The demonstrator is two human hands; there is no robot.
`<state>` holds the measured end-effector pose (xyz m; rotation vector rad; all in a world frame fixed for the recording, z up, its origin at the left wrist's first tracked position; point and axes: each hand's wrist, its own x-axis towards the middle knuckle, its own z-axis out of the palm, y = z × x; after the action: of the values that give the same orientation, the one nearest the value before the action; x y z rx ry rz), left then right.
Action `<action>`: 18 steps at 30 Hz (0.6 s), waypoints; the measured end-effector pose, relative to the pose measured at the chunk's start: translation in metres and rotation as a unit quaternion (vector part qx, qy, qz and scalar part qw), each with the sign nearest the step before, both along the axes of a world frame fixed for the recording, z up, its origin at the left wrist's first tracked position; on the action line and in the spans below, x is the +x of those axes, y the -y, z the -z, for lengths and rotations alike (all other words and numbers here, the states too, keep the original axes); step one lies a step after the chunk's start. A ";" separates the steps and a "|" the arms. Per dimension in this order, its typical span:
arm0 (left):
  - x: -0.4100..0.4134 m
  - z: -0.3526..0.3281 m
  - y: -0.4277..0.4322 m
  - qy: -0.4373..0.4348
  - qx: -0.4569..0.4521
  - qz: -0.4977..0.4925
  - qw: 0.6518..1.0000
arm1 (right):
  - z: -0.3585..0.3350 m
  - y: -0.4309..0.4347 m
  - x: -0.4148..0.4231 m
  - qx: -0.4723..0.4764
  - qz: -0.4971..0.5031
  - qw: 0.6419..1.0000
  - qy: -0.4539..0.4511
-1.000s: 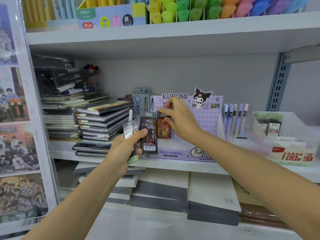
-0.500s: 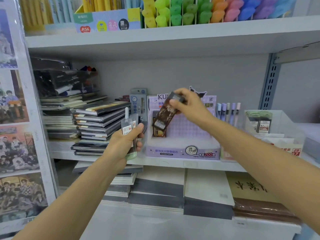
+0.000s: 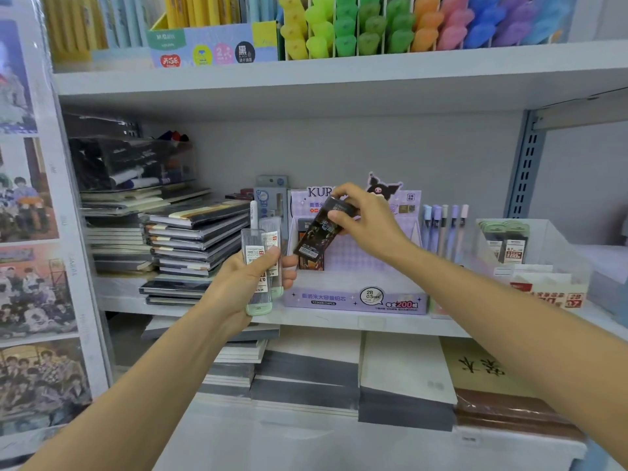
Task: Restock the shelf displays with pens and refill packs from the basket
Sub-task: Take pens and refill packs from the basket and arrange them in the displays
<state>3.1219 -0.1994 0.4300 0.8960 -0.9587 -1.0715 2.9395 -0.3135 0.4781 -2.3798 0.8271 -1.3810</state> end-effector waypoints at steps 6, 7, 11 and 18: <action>0.009 0.005 0.003 0.032 0.005 -0.031 0.999 | 0.002 0.007 0.001 0.007 0.014 0.997 -0.072; 0.009 0.006 0.004 0.038 0.008 -0.033 0.999 | 0.001 0.007 0.001 0.019 0.012 0.997 -0.076; 0.009 0.011 0.009 0.069 0.011 -0.049 0.996 | -0.008 0.008 0.009 0.013 0.013 0.991 -0.129; 0.006 0.011 0.010 0.096 0.005 -0.067 0.993 | -0.016 0.006 0.032 -0.047 0.064 0.969 -0.233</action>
<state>3.1277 -0.2089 0.4194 1.0709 -1.0360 -0.8887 2.9718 -0.3197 0.4941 -2.8211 1.0649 -0.9212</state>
